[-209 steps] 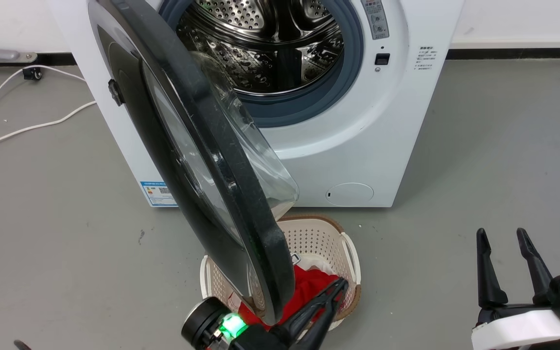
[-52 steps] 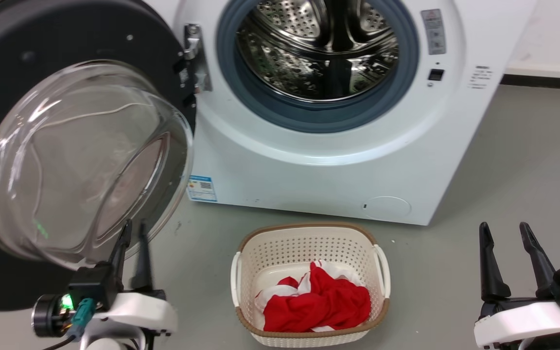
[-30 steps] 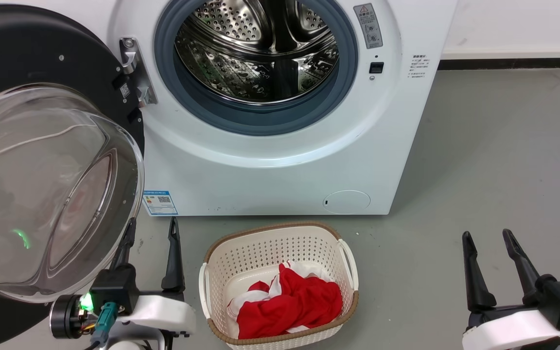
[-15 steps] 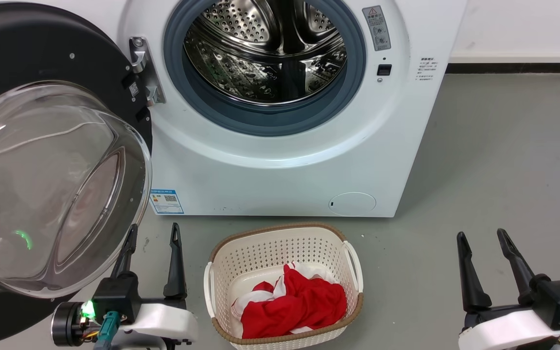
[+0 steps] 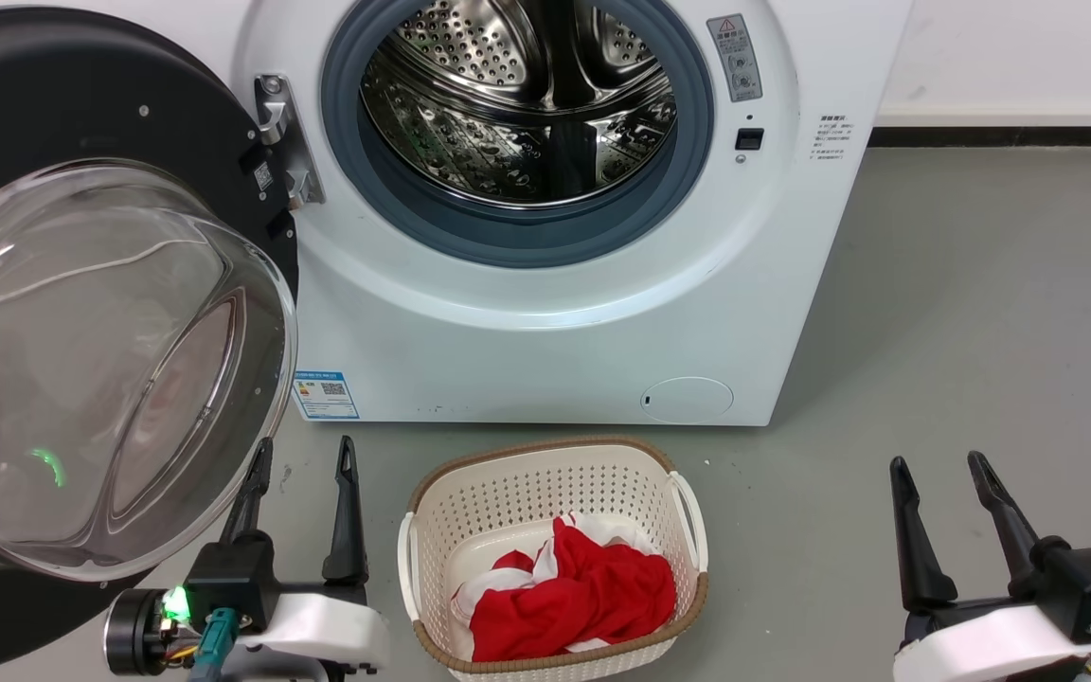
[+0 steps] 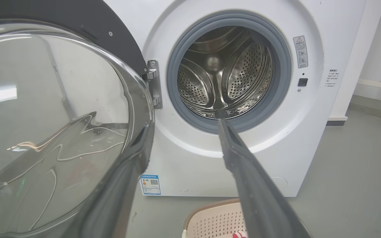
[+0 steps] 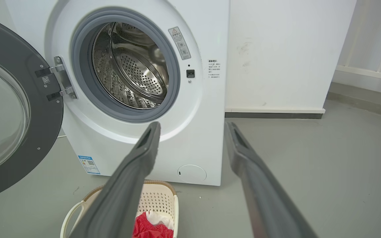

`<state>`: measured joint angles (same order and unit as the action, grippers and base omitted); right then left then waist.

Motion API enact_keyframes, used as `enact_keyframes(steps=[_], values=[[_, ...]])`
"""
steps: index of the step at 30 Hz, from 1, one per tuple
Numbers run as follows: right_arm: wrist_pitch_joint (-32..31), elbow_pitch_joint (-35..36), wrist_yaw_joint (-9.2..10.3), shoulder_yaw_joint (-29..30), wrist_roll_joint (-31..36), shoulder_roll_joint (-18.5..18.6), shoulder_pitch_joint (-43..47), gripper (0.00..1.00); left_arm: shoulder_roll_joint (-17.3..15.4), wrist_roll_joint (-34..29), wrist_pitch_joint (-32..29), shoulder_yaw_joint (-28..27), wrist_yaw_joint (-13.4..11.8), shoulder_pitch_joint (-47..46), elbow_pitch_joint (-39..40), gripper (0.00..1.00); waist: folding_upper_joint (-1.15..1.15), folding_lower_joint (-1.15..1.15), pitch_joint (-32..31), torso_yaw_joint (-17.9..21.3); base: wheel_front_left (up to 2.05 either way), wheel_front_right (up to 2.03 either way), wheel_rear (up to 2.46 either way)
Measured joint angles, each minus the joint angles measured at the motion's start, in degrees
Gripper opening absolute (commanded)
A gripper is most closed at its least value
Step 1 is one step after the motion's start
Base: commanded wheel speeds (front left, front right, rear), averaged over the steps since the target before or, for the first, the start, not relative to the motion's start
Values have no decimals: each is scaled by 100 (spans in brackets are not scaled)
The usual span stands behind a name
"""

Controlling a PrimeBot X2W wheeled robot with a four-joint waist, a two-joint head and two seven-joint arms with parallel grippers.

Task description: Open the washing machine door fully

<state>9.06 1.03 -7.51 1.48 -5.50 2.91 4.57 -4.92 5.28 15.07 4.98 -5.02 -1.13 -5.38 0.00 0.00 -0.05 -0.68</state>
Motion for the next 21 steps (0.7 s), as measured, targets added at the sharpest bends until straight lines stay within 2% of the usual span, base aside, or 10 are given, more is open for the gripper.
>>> enact_keyframes(steps=[1,5,21], values=[[0,-7,0,-1,-1,0,-1,0,7,0,0,-9,10,0,3,0,0,0,-1,1,0,0,0],[-3,-183,0,-26,-30,-1,79,0,20,51,-38,2,33,87,-194,0,0,0,-2,2,0,0,0],[-230,-464,0,-35,-1930,55,-11,0,48,1829,-488,-227,252,59,-342,0,0,0,1,11,0,0,0]])
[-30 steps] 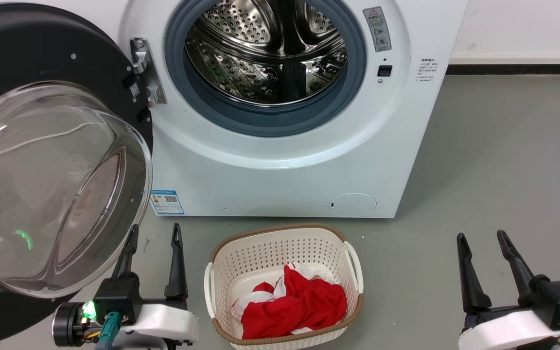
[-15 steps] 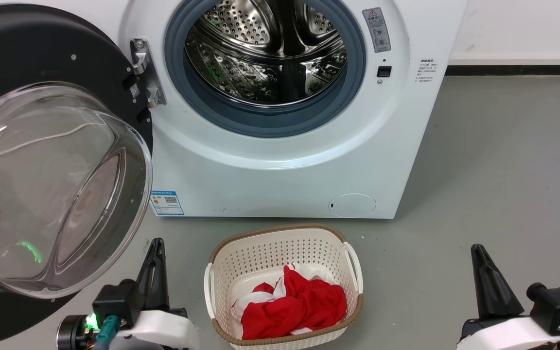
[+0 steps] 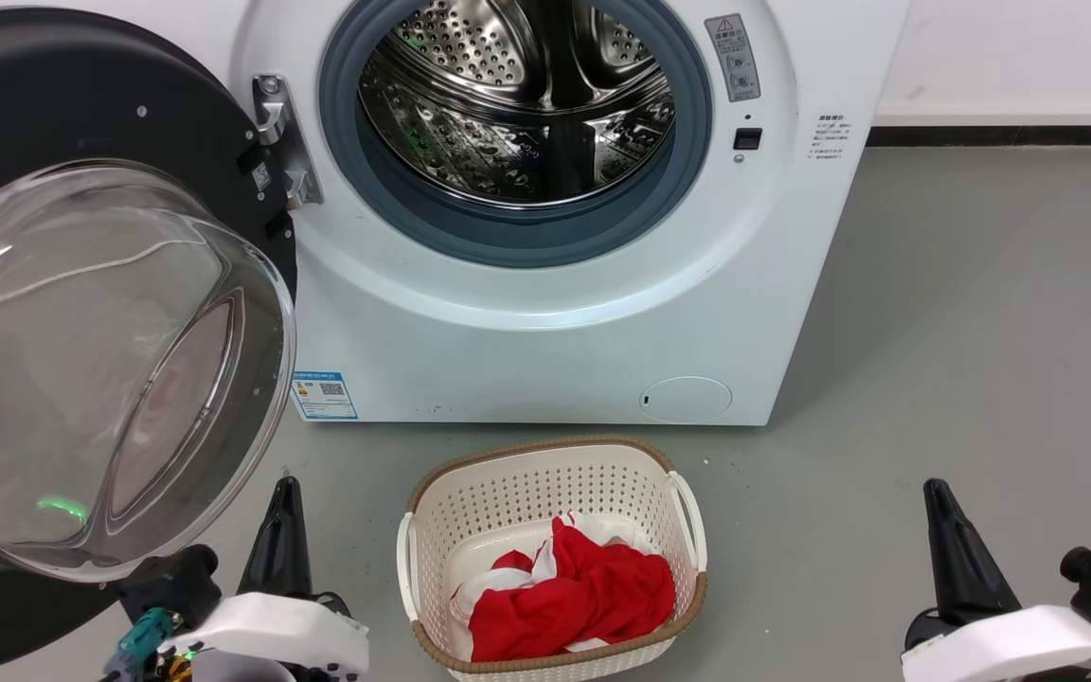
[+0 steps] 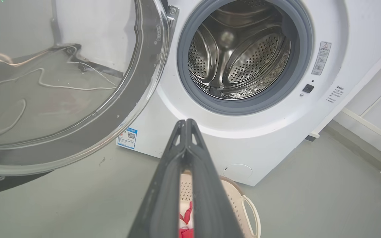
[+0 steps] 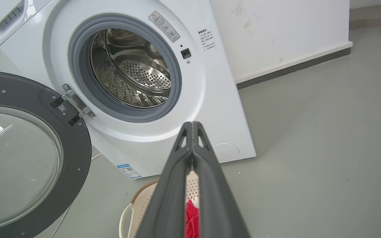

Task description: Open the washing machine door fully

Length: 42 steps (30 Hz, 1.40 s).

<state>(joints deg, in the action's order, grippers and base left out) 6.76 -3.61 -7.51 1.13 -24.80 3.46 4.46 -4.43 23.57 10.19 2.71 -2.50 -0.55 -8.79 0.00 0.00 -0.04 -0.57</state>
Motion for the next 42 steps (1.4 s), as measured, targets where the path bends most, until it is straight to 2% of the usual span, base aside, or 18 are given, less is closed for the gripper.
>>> enact_keyframes(steps=[20,42], values=[[-266,-266,1,18,-1911,59,-302,0,55,1846,-443,-248,279,-125,-135,0,0,0,4,10,0,0,0],[-530,-517,1,87,-3546,93,-527,0,91,3460,-837,-469,503,-246,-265,0,0,0,9,22,0,0,0]])
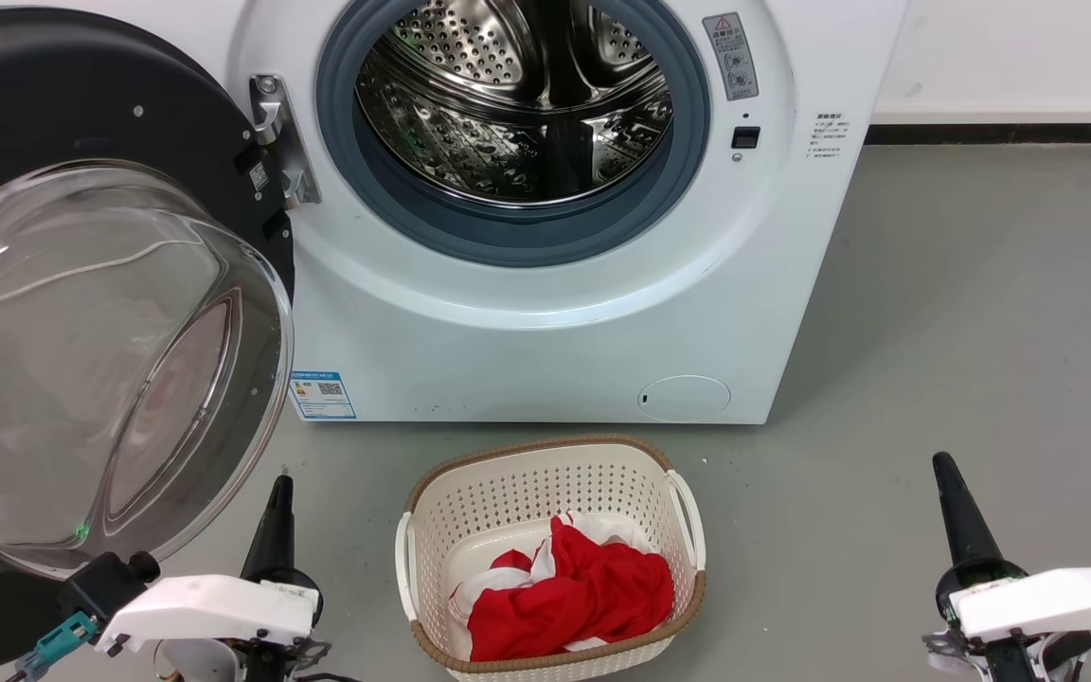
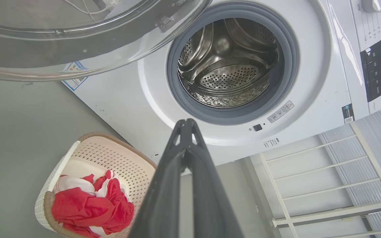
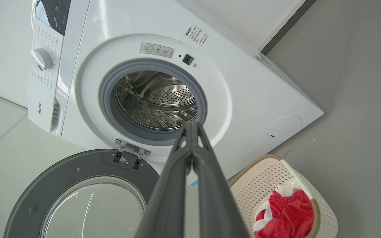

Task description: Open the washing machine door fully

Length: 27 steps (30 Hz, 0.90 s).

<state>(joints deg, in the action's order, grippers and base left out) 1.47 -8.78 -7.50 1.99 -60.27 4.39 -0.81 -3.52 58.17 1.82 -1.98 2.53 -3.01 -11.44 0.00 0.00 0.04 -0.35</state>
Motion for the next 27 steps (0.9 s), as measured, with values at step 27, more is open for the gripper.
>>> enact_keyframes(steps=[27], values=[[-288,-236,0,105,-1586,4,-227,0,27,1599,-391,-213,213,-137,-125,0,0,0,5,14,0,0,0]])
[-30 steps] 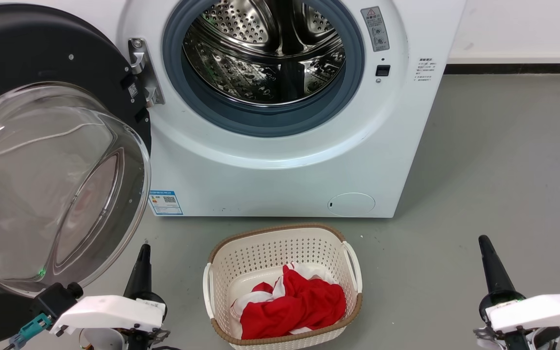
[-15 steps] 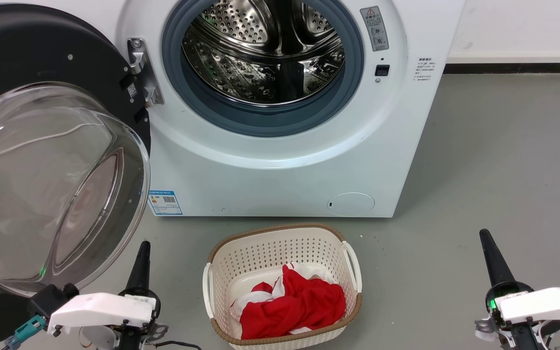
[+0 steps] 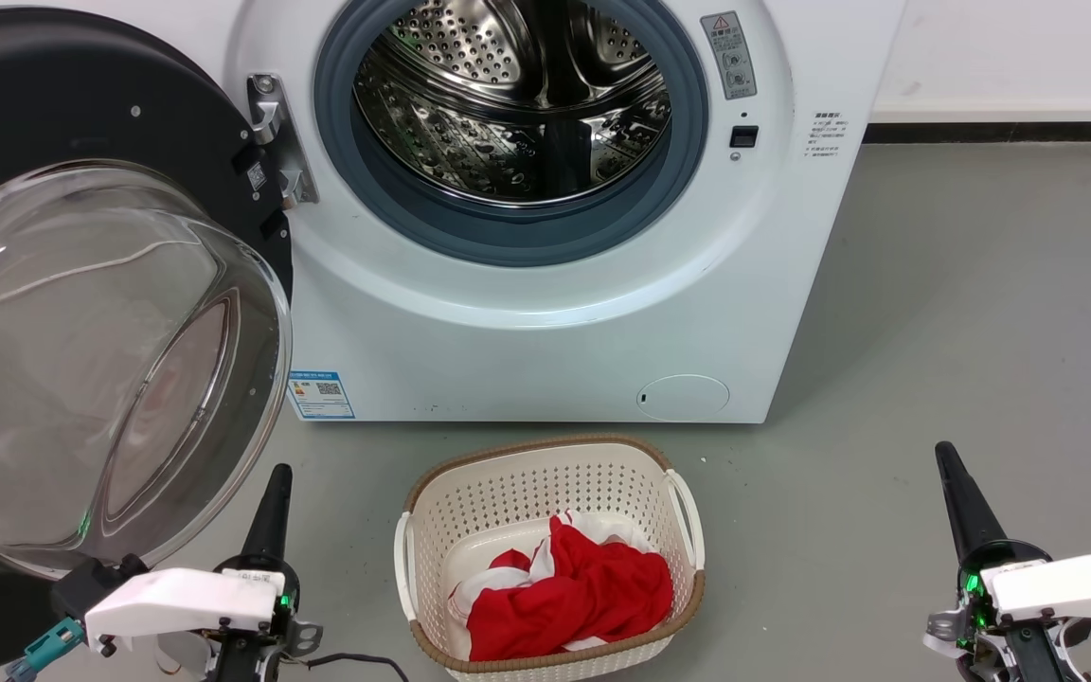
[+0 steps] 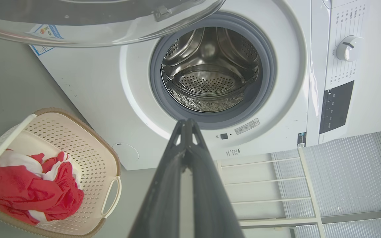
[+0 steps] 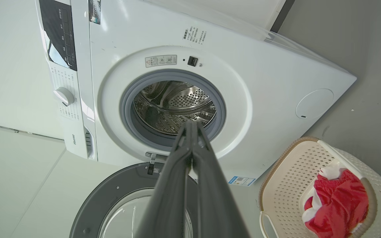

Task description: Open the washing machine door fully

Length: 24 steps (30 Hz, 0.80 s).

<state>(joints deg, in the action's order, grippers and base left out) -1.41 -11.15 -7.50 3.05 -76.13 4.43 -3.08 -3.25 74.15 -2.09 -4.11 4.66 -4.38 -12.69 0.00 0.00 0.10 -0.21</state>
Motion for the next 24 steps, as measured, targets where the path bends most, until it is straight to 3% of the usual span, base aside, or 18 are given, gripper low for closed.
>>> enact_keyframes(steps=[24], values=[[-218,-177,1,97,-1115,-4,-165,0,22,1140,-281,-157,189,-92,-81,0,0,0,5,12,0,0,0]])
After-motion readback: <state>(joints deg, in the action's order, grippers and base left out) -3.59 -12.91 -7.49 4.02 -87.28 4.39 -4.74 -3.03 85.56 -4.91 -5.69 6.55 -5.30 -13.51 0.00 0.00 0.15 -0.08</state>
